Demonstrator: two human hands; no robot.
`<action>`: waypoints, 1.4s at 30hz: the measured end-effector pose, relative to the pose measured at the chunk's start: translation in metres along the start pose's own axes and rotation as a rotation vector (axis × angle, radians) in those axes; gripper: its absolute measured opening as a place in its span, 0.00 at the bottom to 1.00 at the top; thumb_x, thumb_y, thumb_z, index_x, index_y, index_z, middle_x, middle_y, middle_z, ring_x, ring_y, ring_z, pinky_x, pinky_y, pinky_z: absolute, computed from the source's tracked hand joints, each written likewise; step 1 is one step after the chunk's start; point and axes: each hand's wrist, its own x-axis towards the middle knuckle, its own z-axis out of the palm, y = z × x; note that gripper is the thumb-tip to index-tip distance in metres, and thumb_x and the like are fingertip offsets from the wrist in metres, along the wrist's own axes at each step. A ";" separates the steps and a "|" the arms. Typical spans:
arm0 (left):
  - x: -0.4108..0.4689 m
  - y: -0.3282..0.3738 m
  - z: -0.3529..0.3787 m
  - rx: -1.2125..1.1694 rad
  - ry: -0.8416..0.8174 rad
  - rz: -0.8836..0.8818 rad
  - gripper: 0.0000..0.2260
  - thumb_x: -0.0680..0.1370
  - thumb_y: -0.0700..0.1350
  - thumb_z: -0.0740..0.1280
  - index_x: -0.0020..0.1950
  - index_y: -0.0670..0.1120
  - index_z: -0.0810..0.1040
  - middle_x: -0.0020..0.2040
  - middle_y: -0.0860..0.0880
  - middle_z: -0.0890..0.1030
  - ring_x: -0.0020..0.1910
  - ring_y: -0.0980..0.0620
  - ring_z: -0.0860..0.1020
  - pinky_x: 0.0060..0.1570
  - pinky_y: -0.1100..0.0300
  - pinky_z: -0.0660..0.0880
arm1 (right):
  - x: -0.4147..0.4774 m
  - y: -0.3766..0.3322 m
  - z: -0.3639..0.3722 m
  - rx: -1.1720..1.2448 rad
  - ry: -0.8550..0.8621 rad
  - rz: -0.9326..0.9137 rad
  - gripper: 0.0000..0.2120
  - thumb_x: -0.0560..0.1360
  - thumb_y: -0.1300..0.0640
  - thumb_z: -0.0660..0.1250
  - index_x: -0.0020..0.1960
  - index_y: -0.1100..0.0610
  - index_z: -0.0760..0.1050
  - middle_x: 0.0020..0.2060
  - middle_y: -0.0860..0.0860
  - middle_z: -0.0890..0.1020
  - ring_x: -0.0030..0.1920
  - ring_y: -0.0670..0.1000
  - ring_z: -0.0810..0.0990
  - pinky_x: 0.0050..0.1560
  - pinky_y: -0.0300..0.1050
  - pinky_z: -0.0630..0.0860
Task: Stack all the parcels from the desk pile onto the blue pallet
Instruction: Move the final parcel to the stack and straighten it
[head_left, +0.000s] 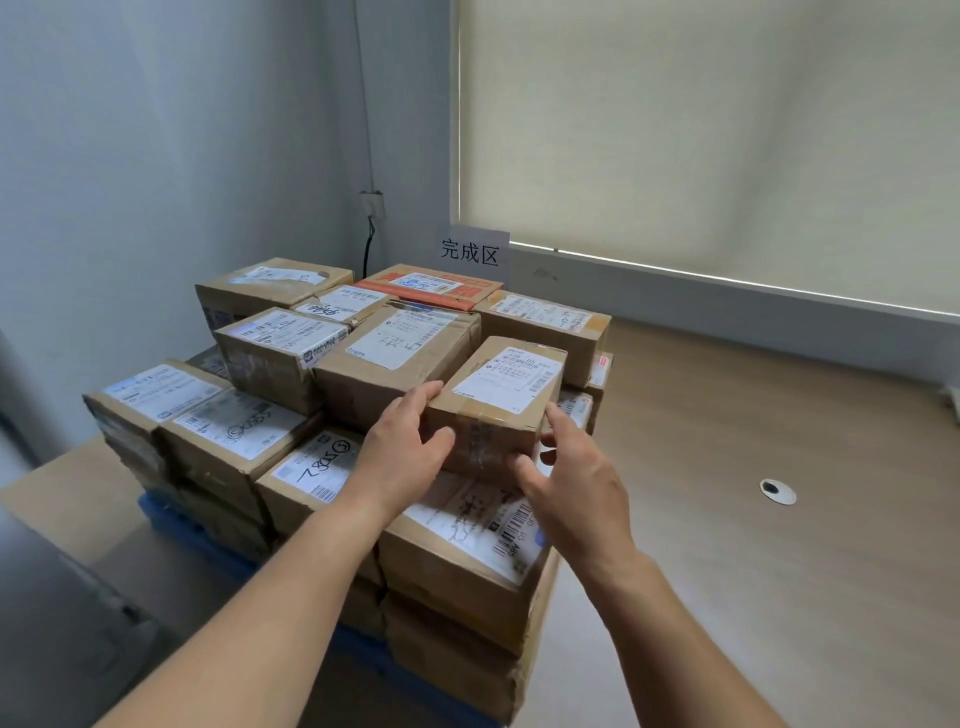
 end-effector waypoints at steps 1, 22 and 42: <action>0.000 -0.002 0.000 0.001 0.003 0.011 0.23 0.78 0.45 0.63 0.73 0.51 0.63 0.69 0.50 0.69 0.66 0.53 0.67 0.63 0.59 0.64 | -0.001 0.000 0.000 -0.008 0.009 0.002 0.28 0.76 0.48 0.64 0.74 0.49 0.59 0.62 0.48 0.76 0.58 0.48 0.75 0.54 0.47 0.75; -0.042 -0.084 -0.085 0.179 -0.173 0.504 0.25 0.77 0.49 0.66 0.73 0.49 0.65 0.70 0.51 0.70 0.70 0.54 0.63 0.68 0.63 0.57 | -0.117 -0.069 0.030 -0.072 0.219 0.354 0.37 0.73 0.46 0.69 0.75 0.57 0.58 0.68 0.54 0.68 0.69 0.52 0.64 0.66 0.43 0.61; -0.025 -0.090 -0.057 0.311 -0.440 0.540 0.24 0.77 0.46 0.66 0.72 0.51 0.67 0.70 0.51 0.71 0.70 0.53 0.65 0.66 0.63 0.58 | -0.117 -0.022 0.033 0.363 -0.002 0.449 0.37 0.74 0.62 0.68 0.76 0.45 0.53 0.64 0.47 0.74 0.62 0.49 0.74 0.65 0.49 0.70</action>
